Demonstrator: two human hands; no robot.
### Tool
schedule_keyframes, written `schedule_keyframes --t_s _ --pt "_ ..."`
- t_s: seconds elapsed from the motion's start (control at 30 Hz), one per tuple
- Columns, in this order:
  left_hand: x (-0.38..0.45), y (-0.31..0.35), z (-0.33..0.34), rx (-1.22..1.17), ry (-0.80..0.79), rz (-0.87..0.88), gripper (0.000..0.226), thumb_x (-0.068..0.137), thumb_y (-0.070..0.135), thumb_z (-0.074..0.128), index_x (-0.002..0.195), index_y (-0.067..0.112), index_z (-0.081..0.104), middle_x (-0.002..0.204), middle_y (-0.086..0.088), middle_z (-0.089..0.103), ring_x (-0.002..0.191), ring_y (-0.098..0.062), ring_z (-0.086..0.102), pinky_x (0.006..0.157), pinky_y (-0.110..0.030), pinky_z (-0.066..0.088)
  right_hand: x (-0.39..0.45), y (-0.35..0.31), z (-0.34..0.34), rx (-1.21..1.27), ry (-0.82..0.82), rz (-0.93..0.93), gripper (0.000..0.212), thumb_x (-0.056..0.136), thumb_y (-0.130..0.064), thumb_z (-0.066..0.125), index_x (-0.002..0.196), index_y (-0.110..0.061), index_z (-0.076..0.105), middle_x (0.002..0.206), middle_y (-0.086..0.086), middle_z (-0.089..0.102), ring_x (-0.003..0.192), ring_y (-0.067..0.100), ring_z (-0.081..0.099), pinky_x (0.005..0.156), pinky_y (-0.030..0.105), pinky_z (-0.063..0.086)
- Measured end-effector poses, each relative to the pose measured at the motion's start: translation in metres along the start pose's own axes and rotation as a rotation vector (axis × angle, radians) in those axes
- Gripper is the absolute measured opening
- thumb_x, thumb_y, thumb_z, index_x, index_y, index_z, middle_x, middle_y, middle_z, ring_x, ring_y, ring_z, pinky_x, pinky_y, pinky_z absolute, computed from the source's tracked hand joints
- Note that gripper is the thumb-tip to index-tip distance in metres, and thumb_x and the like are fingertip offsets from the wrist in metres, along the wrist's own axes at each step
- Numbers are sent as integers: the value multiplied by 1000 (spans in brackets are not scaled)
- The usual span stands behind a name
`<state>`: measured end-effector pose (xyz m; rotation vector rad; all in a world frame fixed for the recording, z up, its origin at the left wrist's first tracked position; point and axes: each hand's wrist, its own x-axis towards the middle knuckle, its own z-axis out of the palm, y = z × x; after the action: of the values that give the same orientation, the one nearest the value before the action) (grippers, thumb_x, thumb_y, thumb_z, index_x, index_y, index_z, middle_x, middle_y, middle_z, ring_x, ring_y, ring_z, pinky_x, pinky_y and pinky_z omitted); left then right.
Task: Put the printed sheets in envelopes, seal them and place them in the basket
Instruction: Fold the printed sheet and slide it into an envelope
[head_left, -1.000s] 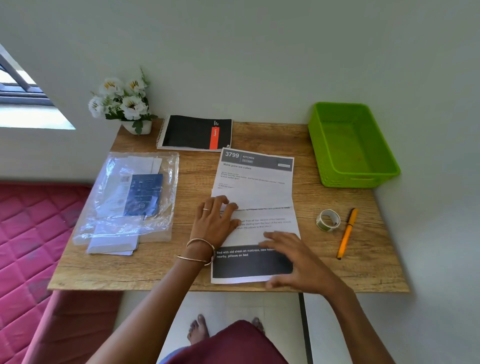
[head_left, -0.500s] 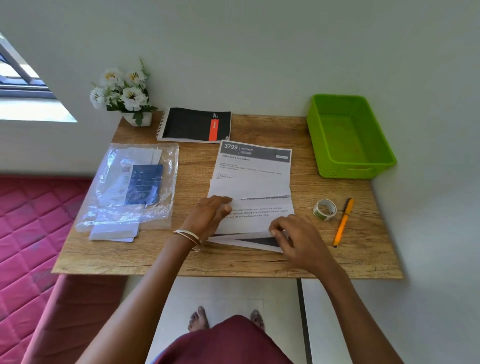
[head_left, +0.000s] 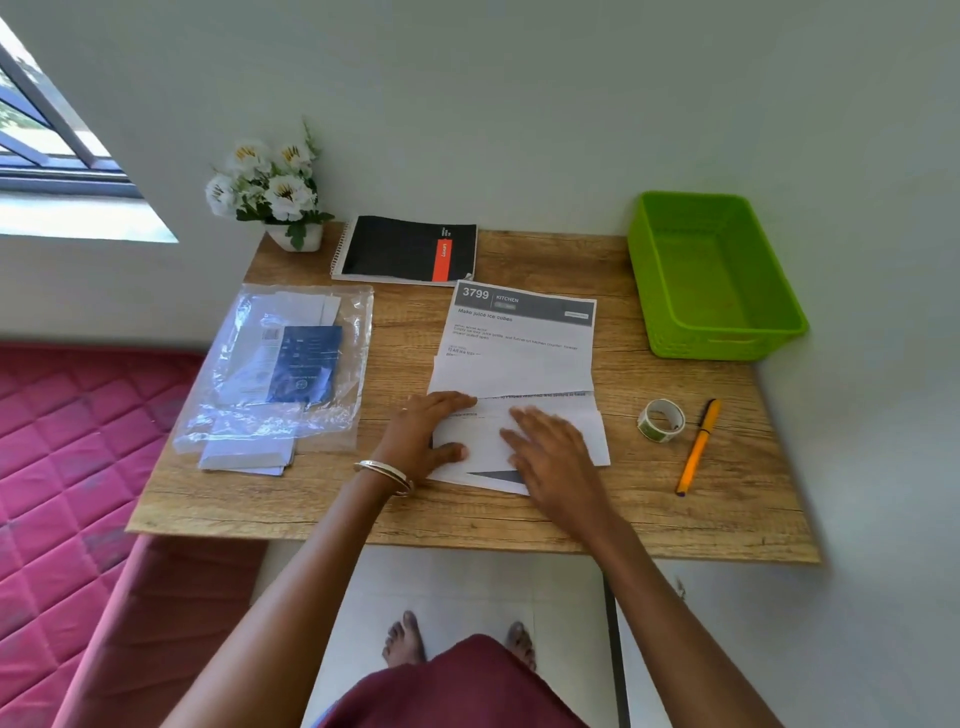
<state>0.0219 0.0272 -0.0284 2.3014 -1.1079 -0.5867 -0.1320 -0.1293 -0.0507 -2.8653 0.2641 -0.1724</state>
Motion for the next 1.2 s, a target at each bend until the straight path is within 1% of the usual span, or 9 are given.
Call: schedule_keyframes --t_s 0.2,0.3,0.4,0.53,0.7,0.87,0.97,1.07,1.2 --pt "4 -14 9 36 19 88 41 82 27 67 121 37 56 143 10 40 130 -19 33 107 -37 23 -34 32 -2 113 -107 134 69 90 -56 9 148 -23 24 151 -15 9 145 9 -1 118 31 2" --pt "4 -17 11 47 23 119 37 84 26 65 119 36 59 144 8 39 132 -22 33 111 -48 24 -41 47 -7 134 -65 172 67 91 -54 21 145 -18 33 149 -12 19 143 10 9 116 28 10" --pt "2 -19 11 68 -6 134 39 85 36 61 123 39 54 147 9 33 134 -24 28 111 -56 22 -38 56 -7 68 21 123 47 91 -31 47 130 -8 55 140 3 49 135 19 37 110 34 26" --pt "-4 -20 -1 149 -178 134 86 59 86 41 135 46 36 153 11 15 140 -25 8 115 -54 10 -36 63 -12 -104 92 -13 42 88 -27 40 114 -9 68 121 6 66 115 26 61 93 34 48" --pt "-2 -18 -6 297 -240 165 103 48 92 40 139 47 26 154 12 9 141 -24 5 115 -48 8 -37 67 -8 -246 162 -146 34 87 -17 42 105 -6 69 114 12 69 106 32 64 85 42 52" --pt "-1 -16 -10 79 -170 156 85 65 64 65 139 41 30 150 8 29 138 -17 23 112 -41 17 -21 56 -20 76 355 50 14 92 -17 41 96 -13 55 95 5 62 92 19 51 78 31 35" --pt "2 -11 -16 -143 -141 32 75 67 63 62 134 37 41 142 5 43 128 -16 38 108 -44 32 -3 49 -27 299 448 163 24 99 -24 37 93 -11 56 92 2 58 87 16 49 75 29 39" --pt "7 -3 -27 -255 -217 -26 79 65 75 49 129 29 49 124 8 52 112 -12 47 93 -32 41 17 48 -32 401 516 207 25 99 -26 40 92 -9 57 88 -1 56 83 16 50 71 27 40" --pt "19 10 -34 -441 -123 -191 32 89 51 49 97 23 63 95 6 66 90 -16 61 81 -33 48 40 56 -37 518 584 288 18 97 -21 51 99 -7 61 93 4 64 85 18 59 71 29 46"
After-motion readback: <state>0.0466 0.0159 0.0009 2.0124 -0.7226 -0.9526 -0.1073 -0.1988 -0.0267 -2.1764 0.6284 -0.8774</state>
